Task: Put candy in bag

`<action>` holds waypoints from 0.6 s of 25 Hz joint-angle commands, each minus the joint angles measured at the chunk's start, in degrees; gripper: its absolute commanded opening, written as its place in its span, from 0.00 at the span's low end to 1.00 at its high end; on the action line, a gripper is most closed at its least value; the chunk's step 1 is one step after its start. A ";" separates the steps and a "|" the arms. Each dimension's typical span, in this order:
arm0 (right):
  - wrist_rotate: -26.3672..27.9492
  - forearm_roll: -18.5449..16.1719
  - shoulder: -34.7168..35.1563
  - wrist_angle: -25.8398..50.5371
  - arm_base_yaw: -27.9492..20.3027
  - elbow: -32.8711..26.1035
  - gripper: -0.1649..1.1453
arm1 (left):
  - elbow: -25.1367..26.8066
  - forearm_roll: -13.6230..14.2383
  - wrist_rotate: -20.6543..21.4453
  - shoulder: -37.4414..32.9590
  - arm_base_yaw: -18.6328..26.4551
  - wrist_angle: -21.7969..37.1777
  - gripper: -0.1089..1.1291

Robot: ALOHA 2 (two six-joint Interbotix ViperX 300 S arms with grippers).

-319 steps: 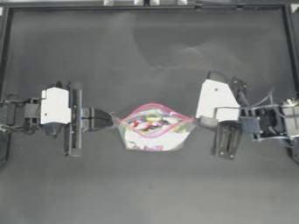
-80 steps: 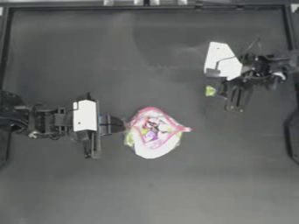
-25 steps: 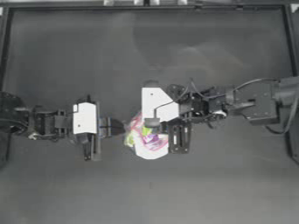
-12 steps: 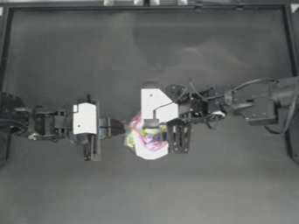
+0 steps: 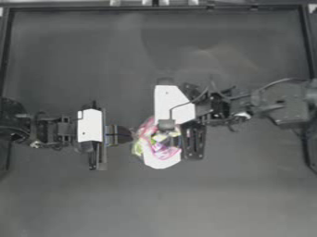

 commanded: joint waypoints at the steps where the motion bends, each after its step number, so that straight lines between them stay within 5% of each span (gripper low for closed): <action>1: 0.09 0.18 -4.83 -0.62 0.18 0.79 0.76 | -0.88 0.00 0.09 -1.58 -0.09 -0.35 0.13; 15: 1.49 1.05 -13.62 -5.45 0.26 7.73 0.76 | 1.14 0.09 0.53 -9.58 -0.18 0.18 0.13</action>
